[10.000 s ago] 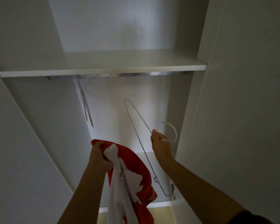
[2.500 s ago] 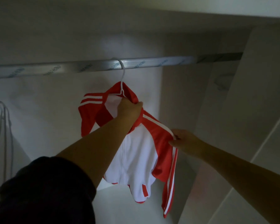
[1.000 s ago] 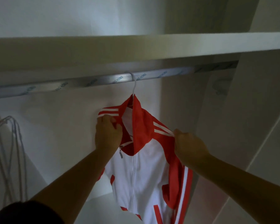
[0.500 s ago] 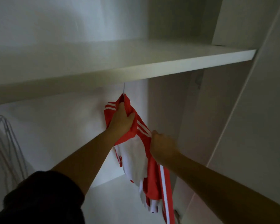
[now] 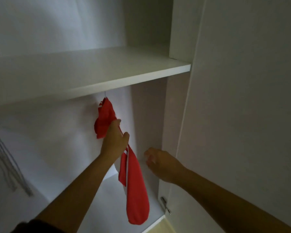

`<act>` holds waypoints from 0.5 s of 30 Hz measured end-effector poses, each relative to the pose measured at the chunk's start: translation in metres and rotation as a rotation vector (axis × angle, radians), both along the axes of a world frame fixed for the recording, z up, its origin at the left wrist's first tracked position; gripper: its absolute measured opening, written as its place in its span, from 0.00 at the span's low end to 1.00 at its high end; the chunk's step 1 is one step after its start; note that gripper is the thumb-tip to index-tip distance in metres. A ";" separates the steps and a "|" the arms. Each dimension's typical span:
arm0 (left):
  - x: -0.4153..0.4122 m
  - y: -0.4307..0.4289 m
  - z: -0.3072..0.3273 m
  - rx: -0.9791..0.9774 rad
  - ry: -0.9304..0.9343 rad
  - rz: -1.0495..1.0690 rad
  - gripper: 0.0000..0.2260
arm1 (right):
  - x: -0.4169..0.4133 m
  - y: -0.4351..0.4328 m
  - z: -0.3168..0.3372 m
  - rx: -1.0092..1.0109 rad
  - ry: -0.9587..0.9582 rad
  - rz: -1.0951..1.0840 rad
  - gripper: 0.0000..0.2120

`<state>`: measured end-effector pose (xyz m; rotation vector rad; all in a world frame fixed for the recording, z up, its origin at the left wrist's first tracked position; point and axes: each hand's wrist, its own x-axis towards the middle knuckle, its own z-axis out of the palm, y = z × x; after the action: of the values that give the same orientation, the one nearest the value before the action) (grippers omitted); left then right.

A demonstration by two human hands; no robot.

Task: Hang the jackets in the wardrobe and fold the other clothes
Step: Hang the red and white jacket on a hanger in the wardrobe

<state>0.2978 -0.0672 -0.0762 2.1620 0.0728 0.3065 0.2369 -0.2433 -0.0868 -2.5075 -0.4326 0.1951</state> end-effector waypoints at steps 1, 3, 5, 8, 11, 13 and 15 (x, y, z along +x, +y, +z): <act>-0.022 -0.010 -0.002 -0.044 -0.026 -0.021 0.17 | -0.017 -0.013 0.001 0.032 0.007 -0.020 0.15; -0.069 -0.034 -0.004 -0.109 -0.114 -0.038 0.12 | -0.051 -0.039 0.005 0.102 0.032 -0.082 0.14; -0.116 -0.064 -0.004 -0.210 -0.178 -0.068 0.09 | -0.089 -0.067 0.005 0.213 0.072 -0.167 0.12; -0.188 -0.114 -0.011 -0.339 -0.155 -0.147 0.06 | -0.157 -0.108 -0.001 0.364 0.102 -0.306 0.09; -0.260 -0.174 -0.020 -0.411 -0.078 -0.271 0.07 | -0.232 -0.156 -0.007 0.477 0.094 -0.418 0.08; -0.307 -0.220 -0.023 -0.444 -0.029 -0.375 0.07 | -0.286 -0.196 -0.005 0.551 0.085 -0.520 0.09; -0.353 -0.266 -0.028 -0.463 0.001 -0.487 0.08 | -0.343 -0.237 -0.004 0.644 0.073 -0.634 0.10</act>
<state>-0.0547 -0.3332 -0.1045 1.6532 -0.3465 0.0015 -0.1065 -0.4806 -0.0904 -1.8728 0.3025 -0.0945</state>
